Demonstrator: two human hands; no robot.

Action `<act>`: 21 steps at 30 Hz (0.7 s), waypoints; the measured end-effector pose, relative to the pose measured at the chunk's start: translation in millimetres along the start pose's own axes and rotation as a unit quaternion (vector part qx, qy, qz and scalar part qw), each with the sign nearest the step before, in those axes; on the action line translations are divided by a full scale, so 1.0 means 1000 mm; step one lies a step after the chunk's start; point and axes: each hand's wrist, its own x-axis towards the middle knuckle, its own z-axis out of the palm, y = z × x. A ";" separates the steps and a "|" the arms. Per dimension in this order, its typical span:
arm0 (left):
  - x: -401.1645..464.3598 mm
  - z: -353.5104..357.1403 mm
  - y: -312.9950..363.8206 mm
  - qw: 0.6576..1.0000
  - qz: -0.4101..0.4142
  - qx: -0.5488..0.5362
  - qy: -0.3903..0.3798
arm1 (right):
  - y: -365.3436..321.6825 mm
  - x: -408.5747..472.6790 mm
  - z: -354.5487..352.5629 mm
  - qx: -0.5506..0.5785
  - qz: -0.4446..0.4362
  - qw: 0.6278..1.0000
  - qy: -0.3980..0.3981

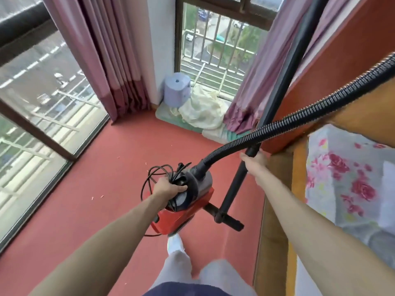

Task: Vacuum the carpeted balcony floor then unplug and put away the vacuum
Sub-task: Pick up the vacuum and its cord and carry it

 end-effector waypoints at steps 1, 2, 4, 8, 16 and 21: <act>0.008 -0.005 0.005 1.000 -0.005 -0.008 0.010 | -0.020 0.007 0.005 -0.024 -0.020 0.999 -0.008; 0.015 -0.010 0.010 1.000 -0.011 -0.021 0.018 | -0.040 0.013 0.012 -0.046 -0.041 0.998 -0.021; 0.028 -0.020 0.016 0.997 -0.026 -0.059 0.037 | -0.078 0.027 0.028 -0.079 -0.079 0.992 -0.057; 0.049 -0.038 0.015 0.982 -0.071 -0.147 0.096 | -0.134 0.060 0.078 -0.158 -0.174 0.965 -0.120; 0.079 -0.016 -0.009 0.890 -0.171 -0.329 0.264 | -0.198 0.113 0.200 -0.332 -0.323 0.843 -0.273; 0.123 0.039 -0.041 0.827 -0.256 -0.392 0.310 | -0.179 0.144 0.278 -0.410 -0.361 0.761 -0.349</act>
